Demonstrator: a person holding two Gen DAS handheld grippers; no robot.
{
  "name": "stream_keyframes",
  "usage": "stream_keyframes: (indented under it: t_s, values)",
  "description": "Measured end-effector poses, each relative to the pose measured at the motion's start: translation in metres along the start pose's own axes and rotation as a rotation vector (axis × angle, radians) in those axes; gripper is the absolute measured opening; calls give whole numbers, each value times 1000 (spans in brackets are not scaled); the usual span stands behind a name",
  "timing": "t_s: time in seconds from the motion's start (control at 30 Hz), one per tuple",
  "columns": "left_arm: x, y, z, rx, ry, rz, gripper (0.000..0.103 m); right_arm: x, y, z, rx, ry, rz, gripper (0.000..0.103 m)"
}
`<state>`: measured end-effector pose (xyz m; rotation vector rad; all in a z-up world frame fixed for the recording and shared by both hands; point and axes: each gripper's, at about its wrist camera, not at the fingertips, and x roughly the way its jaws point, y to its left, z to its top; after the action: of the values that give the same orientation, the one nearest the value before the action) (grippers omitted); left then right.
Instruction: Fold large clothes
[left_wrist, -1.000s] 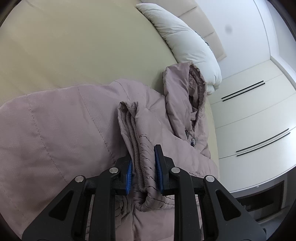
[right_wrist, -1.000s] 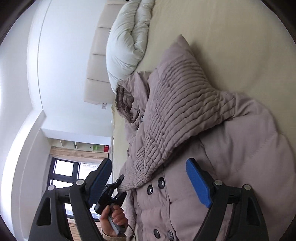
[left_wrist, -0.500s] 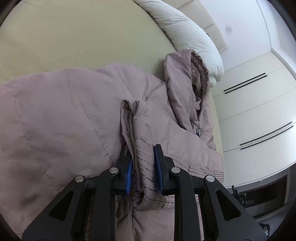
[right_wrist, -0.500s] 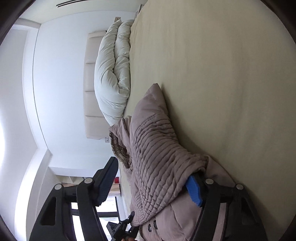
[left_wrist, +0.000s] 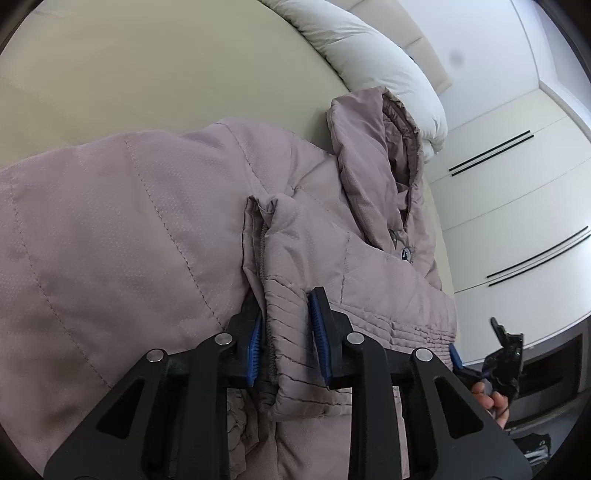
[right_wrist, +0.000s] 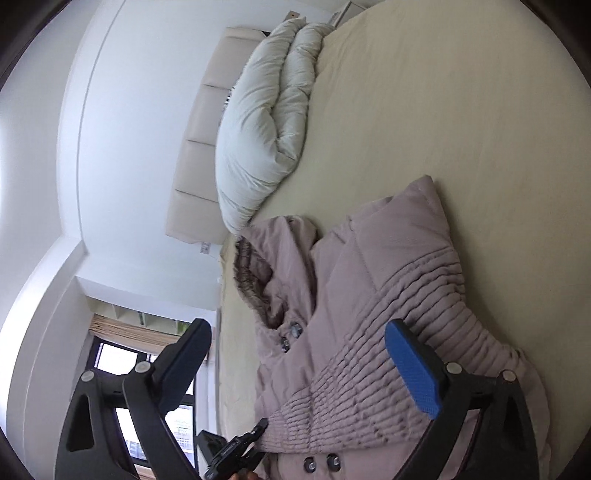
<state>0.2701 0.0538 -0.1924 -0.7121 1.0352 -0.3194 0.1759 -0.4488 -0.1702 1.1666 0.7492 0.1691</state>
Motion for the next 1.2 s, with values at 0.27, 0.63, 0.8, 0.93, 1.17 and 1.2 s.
stream_keyframes:
  t_s: [0.27,0.63,0.8,0.93,1.17,1.2]
  values:
    - [-19,-20,1,121,-59,94,58,-7,6,-2,-113,-35,-47,99]
    - [-120,-10,-20,167,-201,152,67,14,-3,-6,-155,4,-96,99]
    - [-213,41,-80,51,-311,241,67,-29,22,-37,-152,-46,1,101]
    - [-267,86,-146,-91,-388,375,67,-37,39,-84,-189,39,78,102]
    - [-320,148,-227,-413,-487,361,67,-26,51,-154,-165,181,148,102]
    - [-326,151,-232,-446,-502,329,67,-25,52,-162,-165,198,150,102]
